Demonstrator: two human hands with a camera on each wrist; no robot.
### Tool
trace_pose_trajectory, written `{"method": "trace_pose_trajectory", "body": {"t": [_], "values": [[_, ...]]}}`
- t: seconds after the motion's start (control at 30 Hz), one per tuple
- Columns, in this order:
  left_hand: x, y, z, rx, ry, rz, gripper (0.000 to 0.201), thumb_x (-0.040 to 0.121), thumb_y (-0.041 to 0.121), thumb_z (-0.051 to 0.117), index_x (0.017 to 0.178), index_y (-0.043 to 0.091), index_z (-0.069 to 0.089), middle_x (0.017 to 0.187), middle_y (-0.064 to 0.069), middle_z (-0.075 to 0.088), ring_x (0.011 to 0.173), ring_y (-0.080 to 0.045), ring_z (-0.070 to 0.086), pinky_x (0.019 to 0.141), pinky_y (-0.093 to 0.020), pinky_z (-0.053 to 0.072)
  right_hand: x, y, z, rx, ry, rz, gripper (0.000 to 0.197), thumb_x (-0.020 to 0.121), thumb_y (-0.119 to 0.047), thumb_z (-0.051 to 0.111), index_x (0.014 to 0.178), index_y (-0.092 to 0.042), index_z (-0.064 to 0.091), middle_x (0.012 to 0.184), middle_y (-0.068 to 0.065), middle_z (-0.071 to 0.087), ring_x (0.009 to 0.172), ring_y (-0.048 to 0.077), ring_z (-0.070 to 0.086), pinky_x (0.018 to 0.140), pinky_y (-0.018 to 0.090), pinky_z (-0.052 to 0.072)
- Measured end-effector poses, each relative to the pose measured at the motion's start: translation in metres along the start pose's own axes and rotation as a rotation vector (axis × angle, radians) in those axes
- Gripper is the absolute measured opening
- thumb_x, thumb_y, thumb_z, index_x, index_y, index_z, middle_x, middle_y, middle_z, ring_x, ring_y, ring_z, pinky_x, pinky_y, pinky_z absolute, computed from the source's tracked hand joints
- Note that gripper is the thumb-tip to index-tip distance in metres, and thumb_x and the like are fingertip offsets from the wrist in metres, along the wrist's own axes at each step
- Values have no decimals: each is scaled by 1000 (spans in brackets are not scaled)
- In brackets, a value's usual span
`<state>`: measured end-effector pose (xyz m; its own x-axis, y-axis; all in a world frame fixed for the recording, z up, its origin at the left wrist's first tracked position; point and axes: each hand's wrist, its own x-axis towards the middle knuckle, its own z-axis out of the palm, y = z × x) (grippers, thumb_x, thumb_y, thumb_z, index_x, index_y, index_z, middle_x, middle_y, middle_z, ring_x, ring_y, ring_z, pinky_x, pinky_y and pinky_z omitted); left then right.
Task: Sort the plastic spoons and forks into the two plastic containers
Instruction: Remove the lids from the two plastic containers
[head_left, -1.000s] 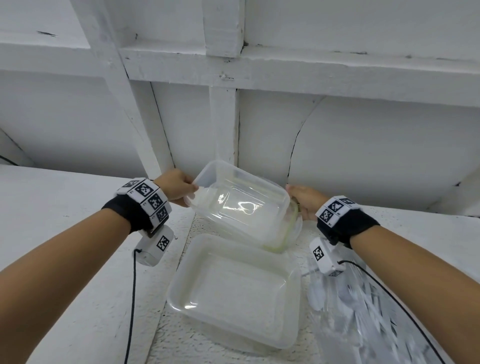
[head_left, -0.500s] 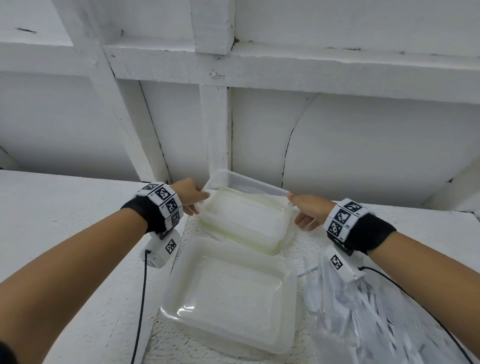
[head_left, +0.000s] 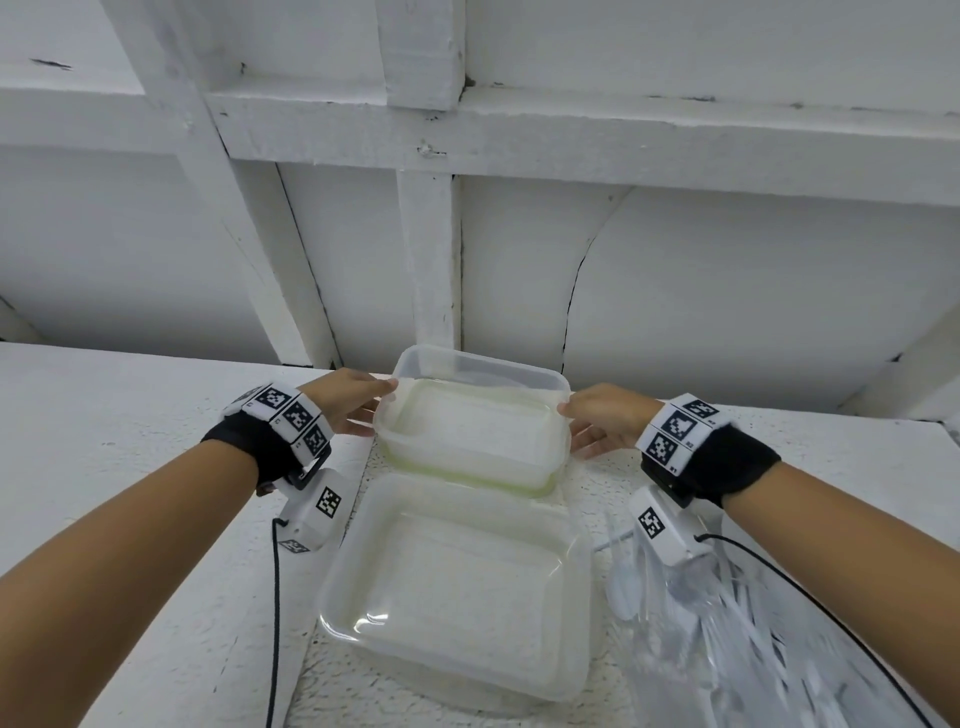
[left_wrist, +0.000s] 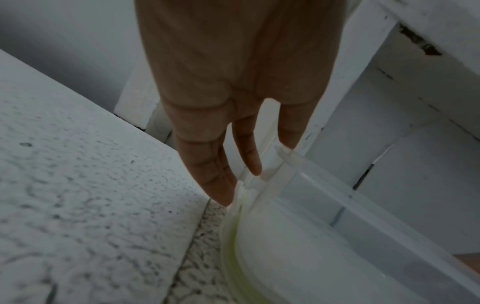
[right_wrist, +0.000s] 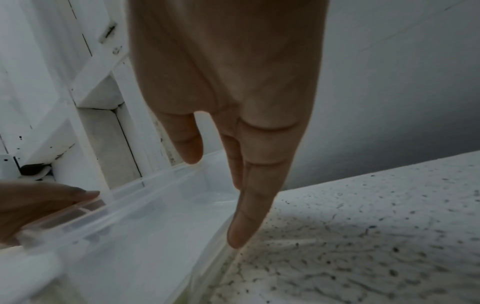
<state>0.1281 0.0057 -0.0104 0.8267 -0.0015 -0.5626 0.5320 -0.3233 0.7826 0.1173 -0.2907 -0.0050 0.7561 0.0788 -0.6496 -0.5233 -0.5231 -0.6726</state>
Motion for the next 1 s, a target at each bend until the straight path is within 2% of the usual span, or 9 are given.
{"method": "trace_pose_trajectory", "body": {"t": [0.1,0.23,0.47,0.6,0.7,0.8,0.87,1.0], "values": [[-2,-7,-10,-25,12,-13,17,95,21,53,90,5,58,89,-12,61,78,-25,59,82,-37,49,2,-8,5,-12,-15,-55,31,98,-18,45,122,0,54,104,16,59,76,21,59,76,32,53],[-3,-11,-23,-46,49,-19,17,94,21,54,87,6,58,86,-13,61,76,-26,59,82,-37,49,5,-20,16,-33,-12,-113,30,99,-21,45,119,-1,56,102,15,60,82,24,60,85,36,52],[-4,-13,-26,-61,105,4,19,95,22,53,87,6,58,83,-12,61,75,-25,59,82,-37,50,11,-29,23,-83,34,-133,34,98,-22,47,122,0,55,114,24,60,92,28,61,90,40,53],[-7,-13,-25,-65,103,4,21,95,24,52,87,5,58,86,-13,61,75,-25,59,83,-39,50,8,-29,24,-92,47,-110,38,98,-27,47,125,-2,55,116,20,61,93,26,61,92,40,52],[-10,-11,-23,-11,130,-4,28,96,32,49,99,5,58,88,-12,61,74,-23,58,78,-35,49,0,-30,25,-106,104,-81,42,98,-30,46,127,-2,52,110,12,56,96,23,57,94,38,51],[-16,-11,-24,77,158,-20,38,96,41,44,112,8,55,101,-13,59,83,-25,56,81,-36,47,-23,-28,21,-204,139,-122,43,98,-32,43,129,-4,50,120,12,54,110,25,55,99,37,47],[-23,-14,-27,155,188,-18,42,96,43,41,119,9,52,111,-11,56,93,-25,55,84,-36,47,-45,-23,16,-237,130,-169,41,98,-32,42,130,-6,51,125,10,53,113,25,55,95,34,48],[-47,-28,-24,227,154,-16,42,97,39,42,122,6,52,117,-12,56,100,-26,56,87,-37,47,-89,-5,12,-204,67,-185,35,98,-30,44,123,-7,54,111,10,59,97,22,61,83,31,53]]}}
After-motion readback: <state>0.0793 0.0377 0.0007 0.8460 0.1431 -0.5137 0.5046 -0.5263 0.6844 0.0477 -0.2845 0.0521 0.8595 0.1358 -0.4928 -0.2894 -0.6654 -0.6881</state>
